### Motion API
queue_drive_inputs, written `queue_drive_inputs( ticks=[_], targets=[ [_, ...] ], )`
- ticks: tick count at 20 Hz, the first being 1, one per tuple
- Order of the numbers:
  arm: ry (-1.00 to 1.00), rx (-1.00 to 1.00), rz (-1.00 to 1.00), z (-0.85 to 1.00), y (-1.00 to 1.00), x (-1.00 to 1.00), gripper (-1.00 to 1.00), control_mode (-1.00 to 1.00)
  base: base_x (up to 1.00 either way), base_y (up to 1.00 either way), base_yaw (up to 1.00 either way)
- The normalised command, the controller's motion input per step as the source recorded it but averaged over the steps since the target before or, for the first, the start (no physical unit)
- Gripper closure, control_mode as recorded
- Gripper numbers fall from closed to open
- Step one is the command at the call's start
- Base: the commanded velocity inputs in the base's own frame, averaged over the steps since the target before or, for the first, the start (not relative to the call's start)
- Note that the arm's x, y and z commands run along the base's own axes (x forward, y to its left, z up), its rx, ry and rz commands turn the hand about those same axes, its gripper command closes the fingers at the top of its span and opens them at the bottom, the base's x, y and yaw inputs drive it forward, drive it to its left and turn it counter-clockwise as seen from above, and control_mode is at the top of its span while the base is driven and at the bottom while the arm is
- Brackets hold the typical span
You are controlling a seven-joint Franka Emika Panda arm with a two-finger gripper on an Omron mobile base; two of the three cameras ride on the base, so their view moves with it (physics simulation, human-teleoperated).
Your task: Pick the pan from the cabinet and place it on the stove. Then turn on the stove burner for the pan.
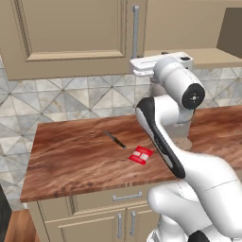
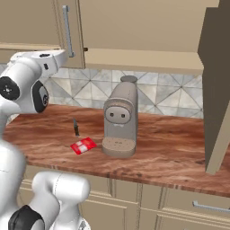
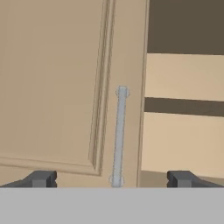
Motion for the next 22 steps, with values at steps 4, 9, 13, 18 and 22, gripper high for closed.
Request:
queue_drive_inputs(
  ticks=[4, 9, 13, 18, 22],
  targets=[
    [0.00, 0.00, -0.02, 0.00, -0.02, 0.35, -1.00, -1.00, 0.00, 0.00, 0.00],
    [0.00, 0.00, -0.03, 0.00, 0.00, 0.31, -1.00, -1.00, 0.00, 0.00, 0.00],
    [0.00, 0.00, -0.03, 0.00, 0.00, 0.33, -1.00, -1.00, 0.00, 0.00, 0.00],
    [0.00, 0.00, -0.02, 0.00, 0.00, 0.31, -1.00, -1.00, 0.00, 0.00, 0.00],
    [0.00, 0.00, 0.00, 0.00, 0.00, 0.33, -1.00, -1.00, 0.00, 0.00, 0.00]
  ],
)
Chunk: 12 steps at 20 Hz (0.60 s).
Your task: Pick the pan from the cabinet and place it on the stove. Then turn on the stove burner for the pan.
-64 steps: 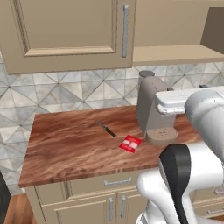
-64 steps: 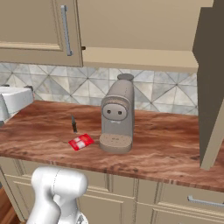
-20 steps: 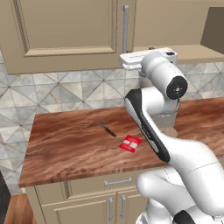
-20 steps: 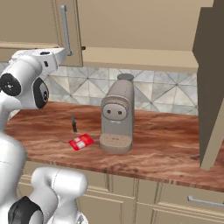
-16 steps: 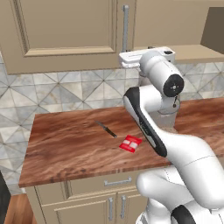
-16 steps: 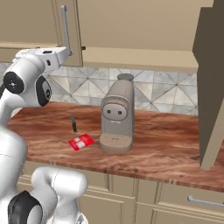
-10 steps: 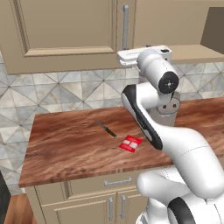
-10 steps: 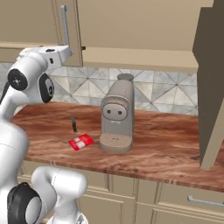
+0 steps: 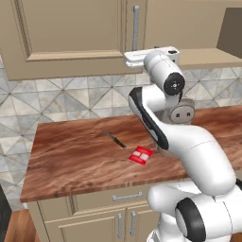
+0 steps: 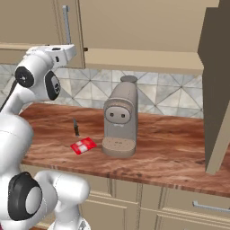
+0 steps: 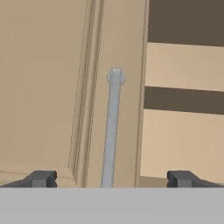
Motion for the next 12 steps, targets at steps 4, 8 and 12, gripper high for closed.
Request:
queue_drive_inputs(
  ticks=[4, 8, 12],
  targets=[
    [0.00, 0.00, 0.00, 0.00, 0.00, 0.36, -1.00, -1.00, 0.00, 0.00, 0.00],
    [0.00, 0.00, 0.00, 0.00, 0.00, 0.35, -1.00, -1.00, 0.00, 0.00, 0.00],
    [0.00, 0.00, 0.00, 0.00, 0.00, 0.37, -1.00, -1.00, 0.00, 0.00, 0.00]
  ],
)
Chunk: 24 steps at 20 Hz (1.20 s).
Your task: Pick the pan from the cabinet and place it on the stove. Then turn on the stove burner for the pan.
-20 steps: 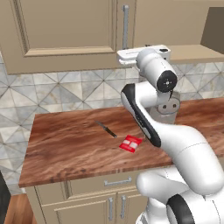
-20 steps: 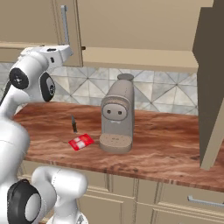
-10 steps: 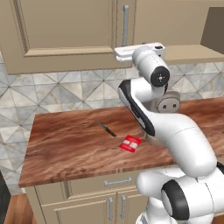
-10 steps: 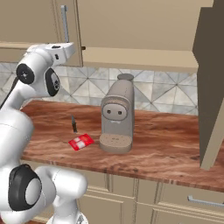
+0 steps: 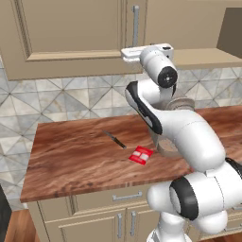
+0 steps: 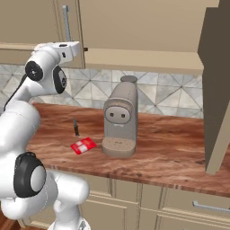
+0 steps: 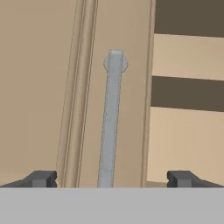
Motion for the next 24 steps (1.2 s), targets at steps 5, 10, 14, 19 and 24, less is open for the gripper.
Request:
queue_drive_inputs(
  ticks=[5, 10, 14, 19, 24],
  targets=[
    [0.00, 0.00, 0.00, -0.01, 0.01, 0.37, -1.00, -1.00, 0.00, 0.00, 0.00],
    [0.00, 0.00, -0.02, -0.02, 0.11, 0.41, -1.00, -1.00, 0.00, 0.00, 0.00],
    [0.00, 0.00, -0.04, -0.06, 0.19, 0.39, -1.00, -1.00, 0.00, 0.00, 0.00],
    [0.00, -0.02, -0.03, -0.10, 0.29, 0.33, -1.00, -1.00, 0.00, 0.00, 0.00],
    [0.00, -0.02, -0.04, -0.10, 0.30, 0.33, -1.00, -1.00, 0.00, 0.00, 0.00]
  ],
)
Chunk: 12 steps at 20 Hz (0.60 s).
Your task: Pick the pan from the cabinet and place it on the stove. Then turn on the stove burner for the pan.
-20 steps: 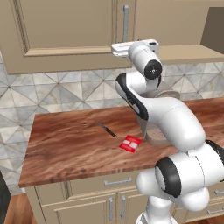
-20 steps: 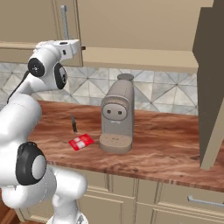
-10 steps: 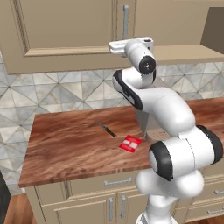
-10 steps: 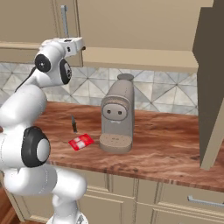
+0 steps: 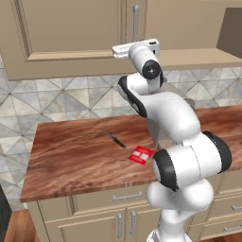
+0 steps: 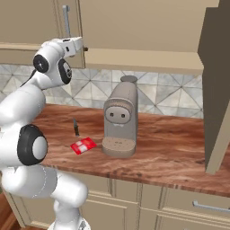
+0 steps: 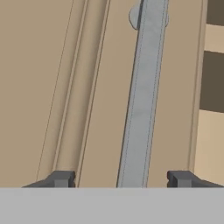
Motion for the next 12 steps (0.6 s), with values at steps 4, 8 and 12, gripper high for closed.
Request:
queue_drive_inputs(
  ticks=[4, 8, 12],
  targets=[
    [0.01, -0.02, -0.03, -0.10, 0.26, 0.37, -1.00, -1.00, 0.00, 0.00, 0.00],
    [0.04, -0.02, -0.01, -0.11, 0.23, 0.43, 1.00, -1.00, 0.00, 0.00, 0.00],
    [0.06, -0.04, 0.00, -0.16, 0.17, 0.14, 1.00, -1.00, 0.00, 0.00, 0.00]
  ],
)
